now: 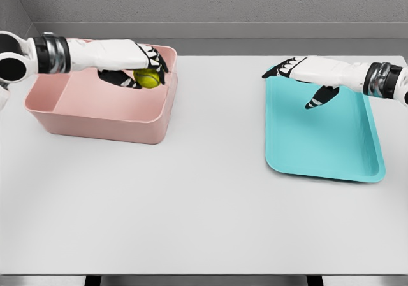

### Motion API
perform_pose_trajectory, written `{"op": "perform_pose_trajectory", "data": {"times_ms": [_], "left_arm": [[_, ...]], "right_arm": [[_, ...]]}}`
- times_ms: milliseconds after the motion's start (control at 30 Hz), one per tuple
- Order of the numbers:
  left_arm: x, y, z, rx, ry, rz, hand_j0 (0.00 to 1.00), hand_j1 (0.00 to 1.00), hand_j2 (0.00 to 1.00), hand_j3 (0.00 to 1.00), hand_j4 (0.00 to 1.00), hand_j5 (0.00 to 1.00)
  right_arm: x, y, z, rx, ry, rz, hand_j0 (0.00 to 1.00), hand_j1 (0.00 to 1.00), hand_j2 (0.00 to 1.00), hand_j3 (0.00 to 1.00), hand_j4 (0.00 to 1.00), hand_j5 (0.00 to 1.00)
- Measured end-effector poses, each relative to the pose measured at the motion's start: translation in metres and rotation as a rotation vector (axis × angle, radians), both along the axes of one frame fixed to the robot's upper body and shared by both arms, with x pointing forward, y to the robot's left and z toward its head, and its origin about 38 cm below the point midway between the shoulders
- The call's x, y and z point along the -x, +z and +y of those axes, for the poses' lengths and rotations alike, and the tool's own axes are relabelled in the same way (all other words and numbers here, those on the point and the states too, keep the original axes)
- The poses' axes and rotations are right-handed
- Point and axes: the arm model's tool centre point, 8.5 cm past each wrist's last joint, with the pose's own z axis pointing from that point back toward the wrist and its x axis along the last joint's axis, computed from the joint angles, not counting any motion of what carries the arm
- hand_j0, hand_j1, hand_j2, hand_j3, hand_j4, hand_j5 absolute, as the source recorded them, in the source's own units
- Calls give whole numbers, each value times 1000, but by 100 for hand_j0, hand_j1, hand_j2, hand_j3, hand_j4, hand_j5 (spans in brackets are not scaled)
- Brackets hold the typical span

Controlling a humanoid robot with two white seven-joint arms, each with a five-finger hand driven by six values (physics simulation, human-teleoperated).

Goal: Put the tennis from the blue tray into the pink basket with both arms

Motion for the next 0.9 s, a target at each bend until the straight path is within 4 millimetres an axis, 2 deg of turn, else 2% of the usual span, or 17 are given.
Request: {"op": "perform_pose_trajectory", "data": {"times_ms": [267,300,367,400,733,833,900], "left_arm": [[-20,-24,28,-6,124,70,56,56,56,56,56,56],[-21,-27,30,-5,134,78,59,59,59,59,59,59],[-23,-30,32,-3,148,88,95,95,95,95,95,95],[-24,-31,32,-1,151,91,100,100,100,100,100,100],[-21,-31,30,17,144,90,100,100,100,100,100,100],[-16,-16,28,47,119,59,100,100,100,100,100,100],[-6,-9,33,70,98,50,100,100,100,100,100,100]], "right_arm": [[0,0,1,0,3,-1,100,100,100,100,100,100],[0,0,1,-1,3,-1,100,100,100,100,100,100],[0,0,1,-1,4,-1,100,100,100,100,100,100],[0,0,2,-1,4,-1,100,100,100,100,100,100],[0,0,2,-2,5,-1,100,100,100,100,100,100],[0,0,2,-1,5,-1,100,100,100,100,100,100],[0,0,2,-1,5,-1,100,100,100,100,100,100]]}}
